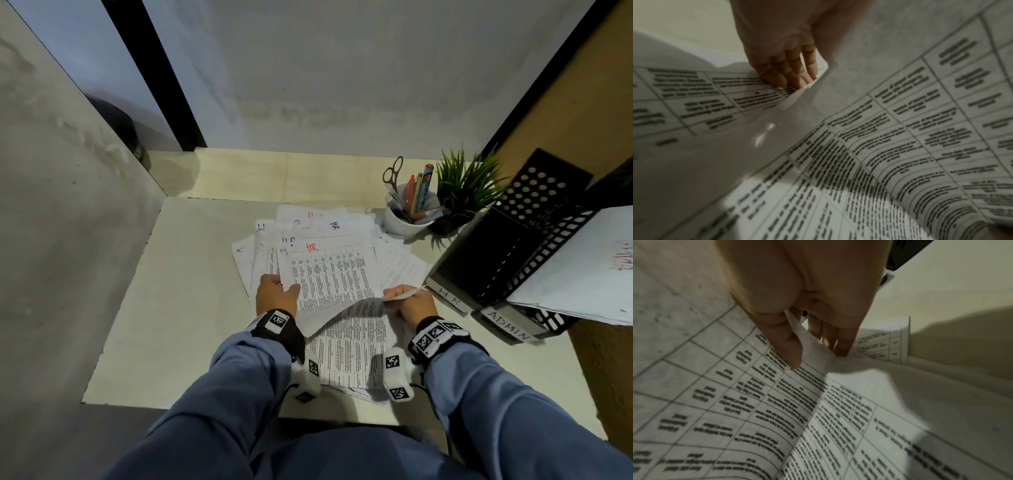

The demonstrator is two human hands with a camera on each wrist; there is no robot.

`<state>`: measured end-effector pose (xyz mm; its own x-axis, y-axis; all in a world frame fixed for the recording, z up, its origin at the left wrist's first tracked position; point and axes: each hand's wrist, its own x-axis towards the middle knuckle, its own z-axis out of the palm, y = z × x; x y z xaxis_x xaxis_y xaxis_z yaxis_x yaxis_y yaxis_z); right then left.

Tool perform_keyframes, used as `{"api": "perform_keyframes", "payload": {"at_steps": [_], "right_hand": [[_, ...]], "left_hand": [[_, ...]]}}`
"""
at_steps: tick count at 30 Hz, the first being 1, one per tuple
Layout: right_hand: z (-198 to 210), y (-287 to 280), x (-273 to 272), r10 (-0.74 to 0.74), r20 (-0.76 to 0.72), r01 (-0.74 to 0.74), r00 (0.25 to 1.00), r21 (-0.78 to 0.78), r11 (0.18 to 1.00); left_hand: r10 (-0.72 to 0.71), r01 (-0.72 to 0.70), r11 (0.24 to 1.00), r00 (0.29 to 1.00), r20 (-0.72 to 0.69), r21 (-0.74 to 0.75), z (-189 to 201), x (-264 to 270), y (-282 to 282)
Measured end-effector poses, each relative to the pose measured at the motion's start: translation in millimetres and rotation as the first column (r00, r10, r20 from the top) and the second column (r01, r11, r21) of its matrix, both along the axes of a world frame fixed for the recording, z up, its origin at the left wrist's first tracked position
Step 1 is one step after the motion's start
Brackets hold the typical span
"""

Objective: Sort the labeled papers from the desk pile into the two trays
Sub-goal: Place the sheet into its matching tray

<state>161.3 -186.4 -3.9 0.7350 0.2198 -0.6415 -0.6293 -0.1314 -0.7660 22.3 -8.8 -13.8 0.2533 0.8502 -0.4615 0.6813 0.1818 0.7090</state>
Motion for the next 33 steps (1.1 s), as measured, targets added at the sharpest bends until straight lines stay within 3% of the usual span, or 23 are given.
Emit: {"api": "perform_keyframes", "payload": {"at_steps": [5, 10, 13, 19, 25, 30, 33], "right_hand": [[7, -1, -1, 0.065, 0.057, -0.062, 0.996, -0.047, 0.997], [-1, -4, 7, 0.155, 0.071, -0.145, 0.985, -0.137, 0.980], [4, -6, 9, 0.197, 0.087, -0.178, 0.976, -0.189, 0.966], [-7, -2, 11, 0.091, 0.153, -0.065, 0.984, -0.168, 0.984], [2, -2, 17, 0.068, 0.166, -0.046, 0.984, -0.135, 0.990], [21, -5, 17, 0.066, 0.178, -0.040, 0.982, -0.144, 0.989], [13, -7, 18, 0.017, 0.191, 0.009, 0.981, -0.135, 0.991]], "left_hand": [[-0.009, 0.005, 0.993, 1.000, 0.030, 0.119, 4, -4, -1], [-0.140, 0.122, 0.960, 0.989, 0.055, 0.250, 15, -10, 4], [-0.163, 0.118, 0.947, 0.978, 0.131, 0.298, 20, -13, 6], [-0.098, 0.068, 0.994, 0.916, 0.389, 0.091, 28, -8, -1], [-0.039, 0.091, 0.993, 0.864, 0.502, -0.079, 23, -3, -2], [-0.107, 0.269, 0.937, 0.828, 0.550, -0.223, 35, -1, -6], [-0.105, 0.263, 0.930, 0.859, 0.501, -0.255, 40, 0, -7]]}}
